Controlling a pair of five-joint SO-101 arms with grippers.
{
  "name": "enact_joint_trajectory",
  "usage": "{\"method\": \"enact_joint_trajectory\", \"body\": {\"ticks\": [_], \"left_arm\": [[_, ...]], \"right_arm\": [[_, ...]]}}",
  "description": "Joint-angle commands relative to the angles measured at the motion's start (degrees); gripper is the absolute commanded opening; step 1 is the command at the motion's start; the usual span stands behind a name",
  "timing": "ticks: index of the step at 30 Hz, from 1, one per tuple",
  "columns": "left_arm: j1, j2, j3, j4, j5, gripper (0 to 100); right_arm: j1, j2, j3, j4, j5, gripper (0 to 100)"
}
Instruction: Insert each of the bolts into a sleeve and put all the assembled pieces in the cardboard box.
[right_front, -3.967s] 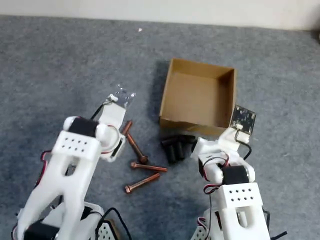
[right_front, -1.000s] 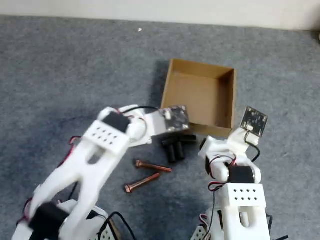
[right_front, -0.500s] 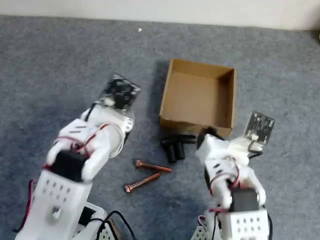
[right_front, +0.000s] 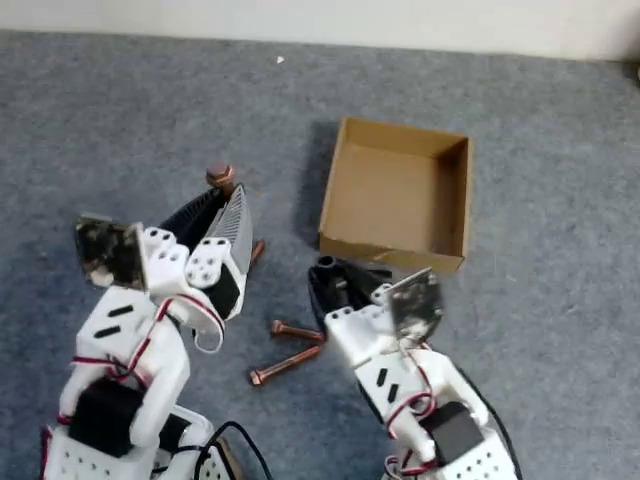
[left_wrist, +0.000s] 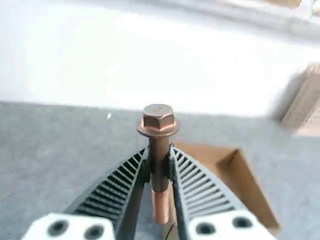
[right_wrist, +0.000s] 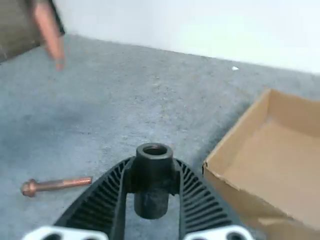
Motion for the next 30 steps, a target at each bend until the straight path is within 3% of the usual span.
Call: {"method": "enact_joint_trajectory", "body": {"ticks": [1, 8, 16, 22, 30], "left_arm": [[0.04, -5.32, 4.53, -6.59, 1.49, 1], [6.55, -13.58, 15.69, -13.36, 1.41, 1], [13.41, -14.81, 19.38, -14.33, 1.41, 1], [13.85, -15.34, 18.68, -16.7, 1.41, 1], [14.64, -14.9, 18.77, -19.69, 1.49, 1]], "right_arm": [[-1.27, -1.01, 3.3, -7.78, 3.69, 0.4], [-1.27, -1.01, 9.63, -14.55, 3.87, 0.4], [-1.19, -1.01, 10.86, -16.31, 3.96, 0.4], [-1.19, -0.92, 10.86, -16.22, 11.08, 0.4], [-1.19, -0.48, 10.86, -16.04, 11.25, 0.4]]}}
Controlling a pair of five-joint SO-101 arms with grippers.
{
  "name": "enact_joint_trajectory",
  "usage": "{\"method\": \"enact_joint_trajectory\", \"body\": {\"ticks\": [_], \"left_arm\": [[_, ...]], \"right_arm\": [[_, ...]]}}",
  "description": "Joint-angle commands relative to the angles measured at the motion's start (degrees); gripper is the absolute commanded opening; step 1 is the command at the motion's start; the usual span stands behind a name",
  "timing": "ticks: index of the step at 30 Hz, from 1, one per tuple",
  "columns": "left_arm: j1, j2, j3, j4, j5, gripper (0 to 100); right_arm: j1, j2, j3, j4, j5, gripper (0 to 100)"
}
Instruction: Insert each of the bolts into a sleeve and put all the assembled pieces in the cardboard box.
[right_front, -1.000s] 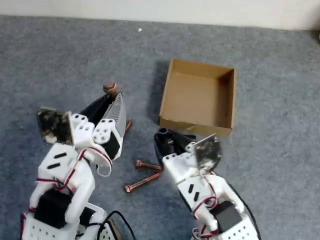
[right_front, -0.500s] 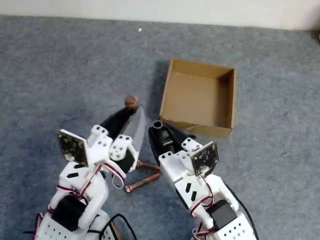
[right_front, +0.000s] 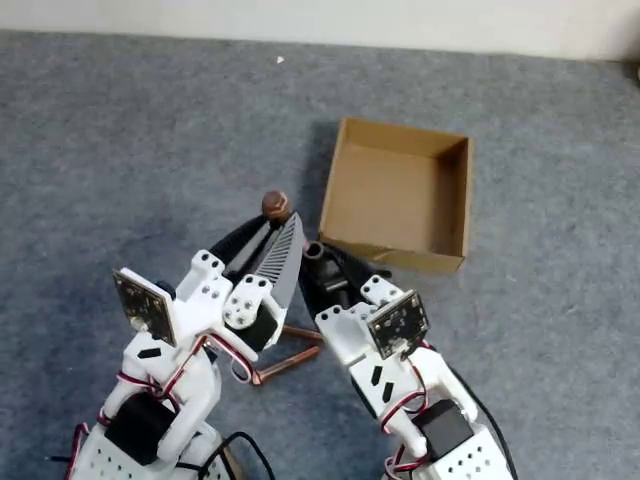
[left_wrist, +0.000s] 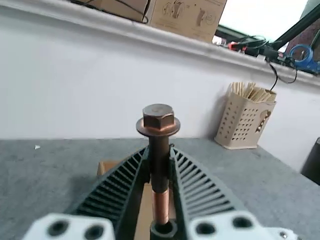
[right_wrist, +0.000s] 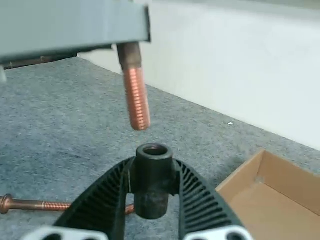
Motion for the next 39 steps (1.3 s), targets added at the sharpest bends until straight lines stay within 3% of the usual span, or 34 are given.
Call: {"method": "enact_joint_trajectory", "body": {"ticks": [1, 11, 17, 25, 39], "left_arm": [[2.42, -0.31, -1.19, -1.58, 0.62, 1], [4.7, -0.31, 4.18, -2.55, 0.26, 1], [0.66, -0.31, 4.79, -3.34, 0.35, 1], [0.31, -0.31, 7.08, -3.25, 0.35, 1], [3.3, -0.75, 7.43, -2.9, -3.16, 1]], "right_arm": [[-0.48, -0.48, 5.93, -1.8, 0.97, 0.4], [-0.57, -0.92, 5.93, -1.8, 1.14, 0.4], [-0.48, -0.92, 5.93, -1.8, 1.14, 0.4], [-0.48, -0.92, 5.93, -1.8, 1.14, 0.4], [-0.57, -0.92, 5.93, -0.4, 3.34, 0.4]]}}
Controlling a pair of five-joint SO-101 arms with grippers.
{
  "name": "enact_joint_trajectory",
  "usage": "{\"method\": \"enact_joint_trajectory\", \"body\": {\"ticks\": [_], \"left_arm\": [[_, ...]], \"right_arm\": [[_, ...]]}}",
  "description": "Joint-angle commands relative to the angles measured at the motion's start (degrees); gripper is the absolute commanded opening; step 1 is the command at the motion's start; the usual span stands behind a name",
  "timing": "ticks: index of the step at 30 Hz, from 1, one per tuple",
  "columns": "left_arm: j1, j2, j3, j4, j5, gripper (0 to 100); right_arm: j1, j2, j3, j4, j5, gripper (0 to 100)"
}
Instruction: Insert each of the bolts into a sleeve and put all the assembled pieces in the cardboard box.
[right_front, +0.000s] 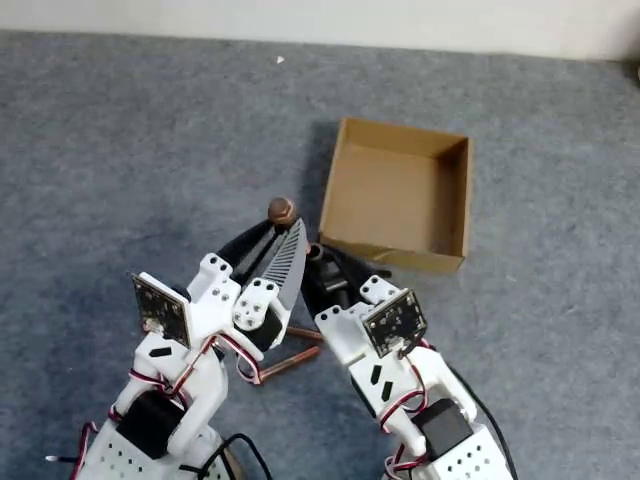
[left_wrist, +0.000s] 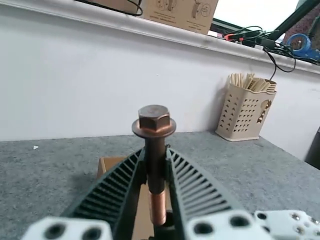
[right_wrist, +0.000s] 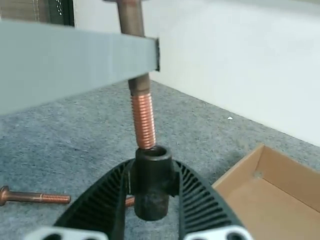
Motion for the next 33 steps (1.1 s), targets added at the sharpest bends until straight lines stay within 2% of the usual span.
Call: {"method": "enact_joint_trajectory", "body": {"ticks": [1, 7, 33], "left_arm": [[1.36, 0.13, 0.13, 0.09, -0.79, 1], [2.33, 0.04, -0.4, 3.34, -0.97, 1], [3.21, 0.04, -2.42, 3.52, -0.97, 1]], "right_arm": [[-0.66, -1.1, 5.93, -0.31, 3.87, 0.4], [-0.75, -1.1, 5.93, 0.13, 5.45, 0.4], [-0.66, -1.19, 6.02, 2.42, 5.63, 0.4]]}}
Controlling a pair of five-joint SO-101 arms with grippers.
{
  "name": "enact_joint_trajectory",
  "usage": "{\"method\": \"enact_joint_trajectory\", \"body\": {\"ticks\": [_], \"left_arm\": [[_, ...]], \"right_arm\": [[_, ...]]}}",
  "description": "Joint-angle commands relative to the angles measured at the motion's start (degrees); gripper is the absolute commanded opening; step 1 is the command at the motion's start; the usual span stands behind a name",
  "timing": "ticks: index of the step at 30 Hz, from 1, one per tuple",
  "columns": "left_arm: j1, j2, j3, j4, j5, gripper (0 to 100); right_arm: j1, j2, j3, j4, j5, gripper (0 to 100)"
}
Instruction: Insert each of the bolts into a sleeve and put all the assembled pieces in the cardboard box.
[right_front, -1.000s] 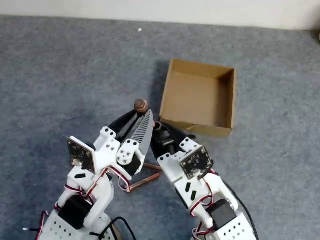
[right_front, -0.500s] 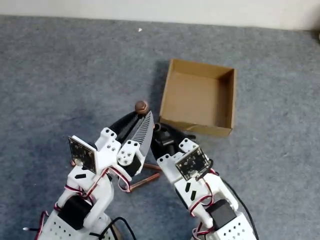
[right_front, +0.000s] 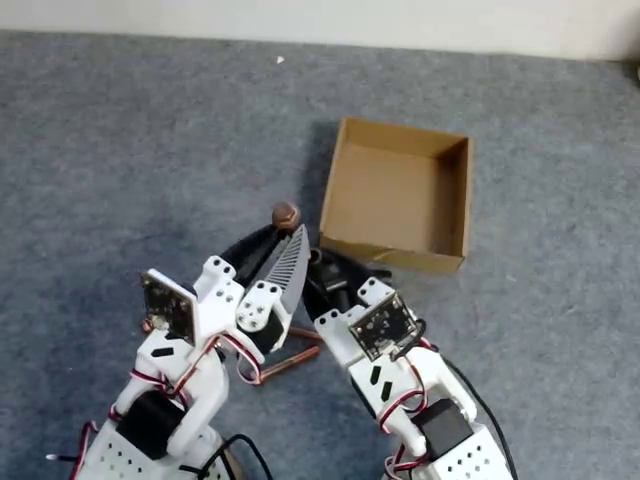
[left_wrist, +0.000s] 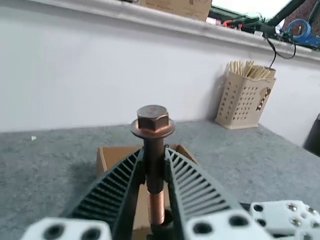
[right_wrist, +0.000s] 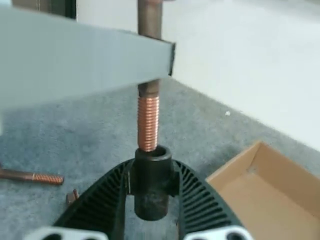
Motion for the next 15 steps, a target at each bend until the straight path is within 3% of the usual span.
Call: {"method": "enact_joint_trajectory", "body": {"ticks": [1, 6, 15], "left_arm": [[2.59, 0.04, -1.89, 0.35, -0.53, 1], [3.38, -0.04, -2.24, 1.05, -0.53, 1], [5.23, -0.04, -5.14, 9.76, -0.53, 1]], "right_arm": [[-0.57, -1.19, 6.02, -0.57, 0.7, 0.4], [-0.57, -1.19, 5.85, -0.57, 0.7, 0.4], [-0.22, -1.19, 5.76, -0.75, 0.44, 0.4]]}}
